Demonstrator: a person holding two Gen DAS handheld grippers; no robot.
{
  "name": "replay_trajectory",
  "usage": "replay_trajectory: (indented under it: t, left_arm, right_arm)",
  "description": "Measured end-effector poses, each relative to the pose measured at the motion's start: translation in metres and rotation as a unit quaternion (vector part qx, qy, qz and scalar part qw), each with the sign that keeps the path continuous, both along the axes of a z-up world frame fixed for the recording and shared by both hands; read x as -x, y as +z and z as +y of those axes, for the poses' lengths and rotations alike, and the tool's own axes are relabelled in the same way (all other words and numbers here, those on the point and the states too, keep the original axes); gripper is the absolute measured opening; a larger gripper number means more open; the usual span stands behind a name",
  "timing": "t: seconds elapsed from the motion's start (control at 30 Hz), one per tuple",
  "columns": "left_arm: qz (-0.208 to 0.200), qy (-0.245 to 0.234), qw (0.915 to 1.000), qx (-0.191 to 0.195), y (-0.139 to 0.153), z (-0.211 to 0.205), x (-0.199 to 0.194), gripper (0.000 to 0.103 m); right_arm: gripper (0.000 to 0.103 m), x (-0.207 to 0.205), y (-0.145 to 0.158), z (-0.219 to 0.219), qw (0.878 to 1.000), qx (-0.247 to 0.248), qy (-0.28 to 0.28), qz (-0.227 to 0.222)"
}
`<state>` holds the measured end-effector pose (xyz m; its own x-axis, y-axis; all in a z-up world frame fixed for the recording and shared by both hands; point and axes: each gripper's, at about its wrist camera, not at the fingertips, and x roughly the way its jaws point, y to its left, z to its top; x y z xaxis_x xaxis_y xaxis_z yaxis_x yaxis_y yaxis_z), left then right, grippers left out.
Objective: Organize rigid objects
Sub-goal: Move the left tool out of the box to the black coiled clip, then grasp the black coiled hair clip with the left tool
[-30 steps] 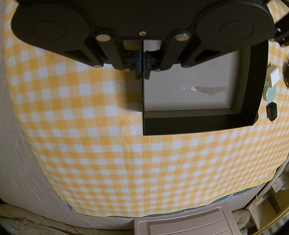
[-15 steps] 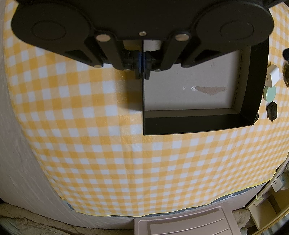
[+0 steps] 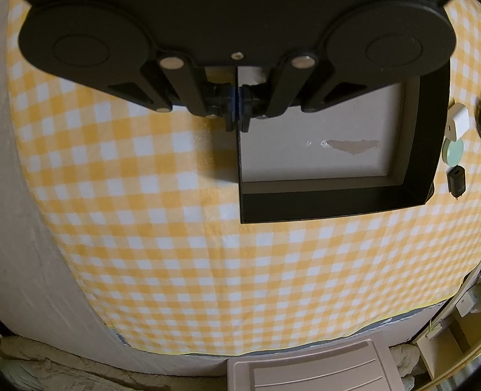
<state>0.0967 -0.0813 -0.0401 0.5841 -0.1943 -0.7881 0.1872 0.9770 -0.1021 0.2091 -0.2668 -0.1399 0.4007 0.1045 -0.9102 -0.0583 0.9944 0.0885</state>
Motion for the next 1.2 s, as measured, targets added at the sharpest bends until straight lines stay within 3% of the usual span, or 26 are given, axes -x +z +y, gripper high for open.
replay_trajectory:
  t: [0.27,0.67,1.0,1.2]
  left_arm:
    - [-0.017,0.046,0.9986,-0.02,0.003,0.042,0.005,0.103]
    - [-0.029,0.124,0.9897,-0.066,0.001,0.132,0.001,0.103]
    - [0.007,0.131,0.9849,-0.114,-0.027,0.181,-0.013,0.099]
    - [0.045,0.115,0.9873,-0.1,-0.048,0.19,-0.023,0.095]
  right_arm:
    - [0.003,-0.001,0.0,-0.001,1.0,-0.003,-0.001,0.001]
    - [0.003,0.0,0.0,-0.001,1.0,-0.001,-0.001,0.001]
    - [0.003,-0.001,0.0,0.0,1.0,0.0,-0.001,0.0]
    - [0.003,-0.001,0.0,0.0,1.0,0.0,-0.002,0.001]
